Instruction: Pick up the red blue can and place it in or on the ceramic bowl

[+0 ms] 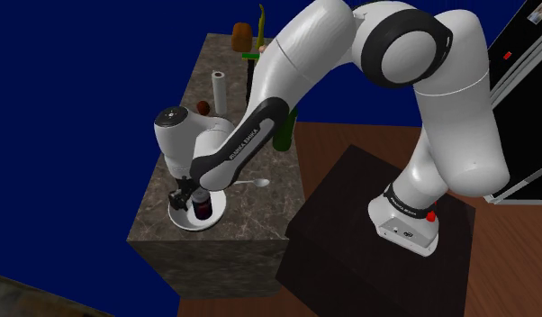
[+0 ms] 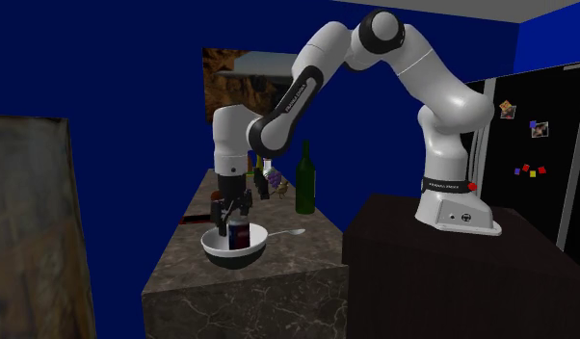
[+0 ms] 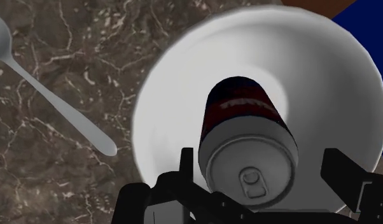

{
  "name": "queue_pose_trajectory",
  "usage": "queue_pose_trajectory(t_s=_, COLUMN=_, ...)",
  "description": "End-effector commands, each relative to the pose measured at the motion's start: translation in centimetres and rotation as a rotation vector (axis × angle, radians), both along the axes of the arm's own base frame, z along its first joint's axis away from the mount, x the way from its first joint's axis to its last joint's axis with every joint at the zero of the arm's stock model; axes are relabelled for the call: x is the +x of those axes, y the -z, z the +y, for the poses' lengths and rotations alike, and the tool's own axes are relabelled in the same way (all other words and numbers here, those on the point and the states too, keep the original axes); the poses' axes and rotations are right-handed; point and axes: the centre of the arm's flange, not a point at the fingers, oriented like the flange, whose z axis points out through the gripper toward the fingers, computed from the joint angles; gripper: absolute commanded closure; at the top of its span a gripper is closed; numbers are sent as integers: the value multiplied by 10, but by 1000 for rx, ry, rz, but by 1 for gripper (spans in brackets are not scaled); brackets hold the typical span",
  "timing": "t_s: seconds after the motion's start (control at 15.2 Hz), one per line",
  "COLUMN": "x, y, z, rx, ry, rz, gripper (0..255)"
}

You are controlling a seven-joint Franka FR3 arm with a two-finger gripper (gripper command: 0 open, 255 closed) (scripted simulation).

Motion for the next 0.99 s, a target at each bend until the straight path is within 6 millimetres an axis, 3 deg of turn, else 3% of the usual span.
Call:
queue_pose_trajectory(t_s=0.0, x=1, y=6, z=0, rx=0, ry=0, rz=0, gripper=0)
queue_pose_trajectory(t_s=0.46, x=1, y=6, z=0, rx=0, ry=0, rz=0, gripper=0)
queue_pose_trajectory(t_s=0.53, x=1, y=6, z=0, rx=0, ry=0, rz=0, gripper=255)
queue_pose_trajectory(t_s=0.92, x=0, y=7, z=0, rx=0, ry=0, rz=0, gripper=255)
